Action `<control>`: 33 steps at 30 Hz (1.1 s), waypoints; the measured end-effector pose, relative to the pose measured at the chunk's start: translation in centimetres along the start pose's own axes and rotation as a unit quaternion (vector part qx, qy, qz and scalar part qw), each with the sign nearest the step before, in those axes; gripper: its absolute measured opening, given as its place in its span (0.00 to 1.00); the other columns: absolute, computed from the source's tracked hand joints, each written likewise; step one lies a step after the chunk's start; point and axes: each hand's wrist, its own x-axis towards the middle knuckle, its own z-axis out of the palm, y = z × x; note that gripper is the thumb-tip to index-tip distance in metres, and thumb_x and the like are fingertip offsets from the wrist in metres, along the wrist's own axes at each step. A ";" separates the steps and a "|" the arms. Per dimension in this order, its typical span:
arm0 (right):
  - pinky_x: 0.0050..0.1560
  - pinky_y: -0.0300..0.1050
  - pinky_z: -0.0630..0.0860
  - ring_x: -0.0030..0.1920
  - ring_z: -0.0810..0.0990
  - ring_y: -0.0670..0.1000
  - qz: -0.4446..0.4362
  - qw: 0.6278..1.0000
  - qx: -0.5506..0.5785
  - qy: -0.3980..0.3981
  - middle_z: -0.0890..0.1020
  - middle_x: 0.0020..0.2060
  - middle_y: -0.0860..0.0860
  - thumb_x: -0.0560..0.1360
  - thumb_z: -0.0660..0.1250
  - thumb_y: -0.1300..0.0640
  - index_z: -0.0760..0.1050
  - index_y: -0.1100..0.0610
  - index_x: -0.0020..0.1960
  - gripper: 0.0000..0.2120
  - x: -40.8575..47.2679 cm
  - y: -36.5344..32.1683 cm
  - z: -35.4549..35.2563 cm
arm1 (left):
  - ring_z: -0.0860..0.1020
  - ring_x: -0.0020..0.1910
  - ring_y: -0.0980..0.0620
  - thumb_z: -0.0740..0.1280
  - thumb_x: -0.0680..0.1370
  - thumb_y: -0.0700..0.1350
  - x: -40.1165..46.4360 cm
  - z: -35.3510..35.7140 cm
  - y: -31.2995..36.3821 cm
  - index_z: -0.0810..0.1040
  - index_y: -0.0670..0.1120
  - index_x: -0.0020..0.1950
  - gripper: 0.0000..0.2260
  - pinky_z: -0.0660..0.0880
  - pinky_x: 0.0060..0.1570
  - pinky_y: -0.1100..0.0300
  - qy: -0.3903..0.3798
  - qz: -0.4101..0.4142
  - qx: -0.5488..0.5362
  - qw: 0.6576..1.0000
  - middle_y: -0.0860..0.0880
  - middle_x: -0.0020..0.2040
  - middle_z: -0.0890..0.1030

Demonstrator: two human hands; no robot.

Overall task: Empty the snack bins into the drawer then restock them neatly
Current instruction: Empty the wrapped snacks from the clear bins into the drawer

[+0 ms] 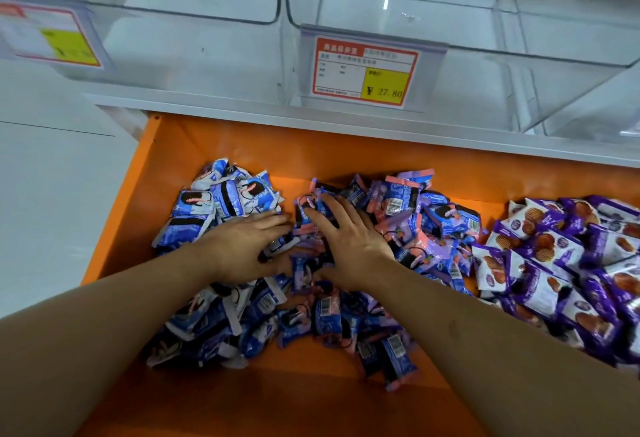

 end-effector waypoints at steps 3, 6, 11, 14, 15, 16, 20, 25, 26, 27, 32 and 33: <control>0.81 0.59 0.54 0.83 0.37 0.57 0.016 1.000 -0.004 -0.001 0.34 0.82 0.46 0.73 0.76 0.36 0.33 0.39 0.82 0.58 -0.2 0.2 -0.2 | 0.42 0.83 0.57 0.54 0.80 0.73 -0.4 0.0 -0.9 0.43 0.60 0.84 0.39 0.47 0.81 0.54 -0.024 -0.003 0.094 0.995 0.59 0.84 0.42; 0.81 0.59 0.55 0.83 0.36 0.59 0.042 0.999 -0.030 -0.006 0.32 0.82 0.48 0.74 0.73 0.35 0.35 0.46 0.84 0.56 -0.6 0.1 -0.5 | 0.41 0.83 0.56 0.55 0.81 0.71 -0.9 -0.2 -1.2 0.42 0.57 0.85 0.39 0.46 0.82 0.53 -0.031 -0.011 0.128 0.991 0.58 0.85 0.42; 0.82 0.56 0.36 0.83 0.35 0.56 -0.099 0.990 -0.091 0.044 0.39 0.84 0.52 0.79 0.67 0.41 0.40 0.54 0.85 0.47 -0.3 -1.2 0.1 | 0.43 0.84 0.55 0.57 0.81 0.68 -1.0 0.6 -0.2 0.43 0.57 0.85 0.38 0.46 0.82 0.49 -0.001 0.012 0.123 0.992 0.57 0.85 0.43; 0.82 0.58 0.34 0.83 0.35 0.53 -0.143 0.984 -0.104 -0.009 0.42 0.85 0.46 0.83 0.58 0.38 0.45 0.47 0.85 0.37 0.0 -0.8 1.0 | 0.45 0.84 0.55 0.53 0.77 0.76 -1.3 0.6 -0.2 0.43 0.57 0.85 0.43 0.45 0.82 0.48 -0.012 0.000 0.124 0.992 0.57 0.85 0.44; 0.82 0.59 0.34 0.83 0.34 0.53 -0.135 0.984 -0.118 -0.023 0.41 0.85 0.45 0.83 0.57 0.36 0.46 0.46 0.85 0.36 0.0 -0.5 1.2 | 0.44 0.84 0.54 0.51 0.75 0.79 -1.4 0.7 0.0 0.43 0.56 0.85 0.46 0.45 0.82 0.48 -0.015 -0.013 0.122 0.992 0.57 0.85 0.44; 0.82 0.60 0.34 0.83 0.33 0.53 -0.126 0.983 -0.131 -0.033 0.41 0.84 0.44 0.83 0.56 0.35 0.47 0.45 0.85 0.36 -0.1 -0.1 1.4 | 0.44 0.84 0.53 0.50 0.73 0.81 -1.3 0.9 0.3 0.43 0.55 0.85 0.49 0.44 0.82 0.46 -0.018 -0.023 0.126 0.992 0.56 0.85 0.43; 0.81 0.61 0.34 0.83 0.34 0.55 -0.101 0.981 -0.161 -0.039 0.44 0.85 0.45 0.84 0.58 0.39 0.53 0.46 0.85 0.33 -0.6 0.7 1.3 | 0.41 0.84 0.45 0.49 0.70 0.83 -0.8 2.0 1.7 0.40 0.50 0.85 0.54 0.44 0.81 0.39 -0.050 -0.041 0.178 0.982 0.51 0.85 0.40; 0.81 0.61 0.33 0.83 0.35 0.59 -0.094 0.980 -0.175 -0.026 0.46 0.85 0.49 0.84 0.60 0.44 0.54 0.47 0.84 0.32 -1.8 0.9 0.7 | 0.43 0.84 0.47 0.54 0.73 0.80 -1.0 1.7 0.7 0.40 0.52 0.85 0.51 0.45 0.81 0.43 -0.044 -0.033 0.193 0.980 0.52 0.85 0.41; 0.81 0.61 0.33 0.83 0.37 0.59 -0.113 0.981 -0.159 -0.006 0.48 0.85 0.50 0.84 0.60 0.43 0.54 0.45 0.84 0.31 -2.0 0.6 0.8 | 0.43 0.84 0.48 0.55 0.73 0.79 -1.0 1.6 0.5 0.41 0.52 0.85 0.51 0.46 0.81 0.44 -0.043 -0.033 0.192 0.980 0.53 0.85 0.42; 0.82 0.61 0.34 0.84 0.38 0.58 -0.139 0.981 -0.135 0.013 0.50 0.85 0.50 0.84 0.58 0.43 0.55 0.44 0.84 0.30 -2.2 0.2 0.9 | 0.43 0.84 0.48 0.55 0.74 0.79 -1.0 1.6 0.5 0.41 0.52 0.85 0.51 0.47 0.81 0.44 -0.042 -0.033 0.193 0.980 0.53 0.85 0.42; 0.82 0.60 0.36 0.84 0.41 0.53 -0.220 0.964 -0.136 -0.062 0.51 0.85 0.48 0.86 0.52 0.39 0.61 0.43 0.82 0.26 -2.7 -0.5 2.6 | 0.43 0.84 0.49 0.58 0.74 0.77 -1.0 1.5 0.5 0.41 0.53 0.85 0.50 0.47 0.81 0.44 -0.043 -0.040 0.191 0.980 0.54 0.85 0.42; 0.82 0.60 0.36 0.84 0.43 0.52 -0.207 0.966 -0.144 -0.059 0.53 0.85 0.48 0.86 0.51 0.39 0.63 0.43 0.82 0.26 -2.7 0.0 2.6 | 0.43 0.84 0.49 0.58 0.74 0.77 -1.0 1.4 0.3 0.41 0.53 0.85 0.50 0.46 0.81 0.45 -0.044 -0.041 0.191 0.980 0.54 0.85 0.42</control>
